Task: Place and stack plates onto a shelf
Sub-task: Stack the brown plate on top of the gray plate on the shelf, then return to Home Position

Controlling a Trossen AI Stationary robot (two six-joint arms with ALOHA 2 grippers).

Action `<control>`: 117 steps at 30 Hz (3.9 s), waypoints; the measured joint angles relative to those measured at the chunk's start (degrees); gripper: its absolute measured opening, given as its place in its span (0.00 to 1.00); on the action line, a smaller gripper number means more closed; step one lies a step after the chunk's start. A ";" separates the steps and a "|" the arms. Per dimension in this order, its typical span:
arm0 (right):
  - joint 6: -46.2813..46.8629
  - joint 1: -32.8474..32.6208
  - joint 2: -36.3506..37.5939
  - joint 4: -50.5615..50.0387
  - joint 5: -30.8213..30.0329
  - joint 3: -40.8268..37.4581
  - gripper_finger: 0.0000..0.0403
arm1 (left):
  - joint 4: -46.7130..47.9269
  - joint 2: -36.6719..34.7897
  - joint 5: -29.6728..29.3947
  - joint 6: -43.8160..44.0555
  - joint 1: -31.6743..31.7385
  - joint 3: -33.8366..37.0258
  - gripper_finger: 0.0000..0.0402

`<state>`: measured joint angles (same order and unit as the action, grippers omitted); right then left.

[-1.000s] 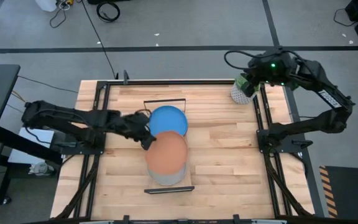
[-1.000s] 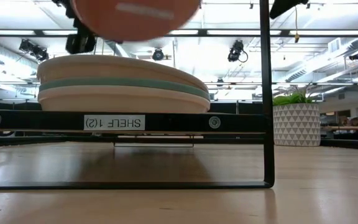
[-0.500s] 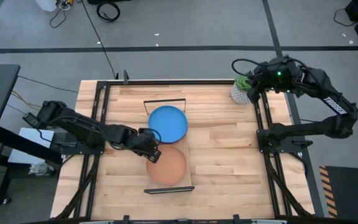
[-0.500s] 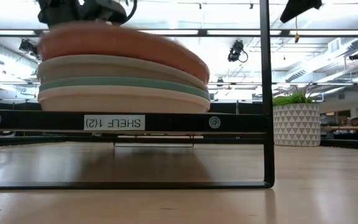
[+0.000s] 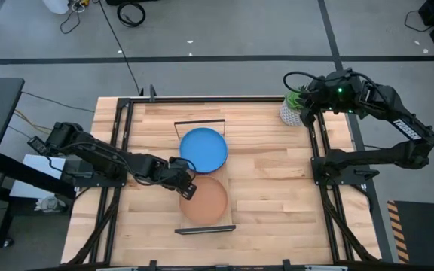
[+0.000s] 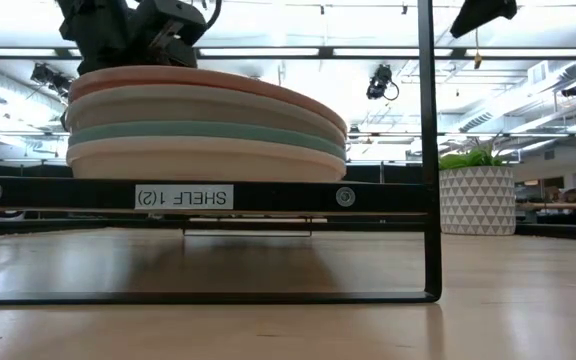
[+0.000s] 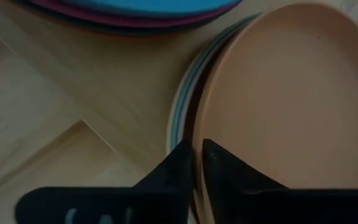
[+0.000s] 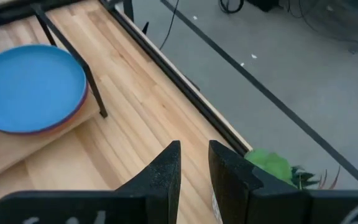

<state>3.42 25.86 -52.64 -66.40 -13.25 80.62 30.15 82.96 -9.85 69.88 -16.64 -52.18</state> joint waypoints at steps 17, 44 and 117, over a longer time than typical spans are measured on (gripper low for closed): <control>-2.53 0.00 -0.02 3.70 1.14 0.00 0.22 | 0.22 -4.16 7.93 3.00 3.45 0.04 0.37; 8.91 -0.02 17.19 29.59 20.59 -28.58 0.22 | -36.40 -22.45 -9.94 -39.00 12.90 0.02 0.37; 39.52 -22.80 50.77 69.94 6.25 -80.28 0.11 | -34.47 -22.62 8.52 -45.54 20.44 0.11 0.37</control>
<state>42.94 3.07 -1.87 3.54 -6.99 0.34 -4.32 60.34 -1.32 24.34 3.79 -52.07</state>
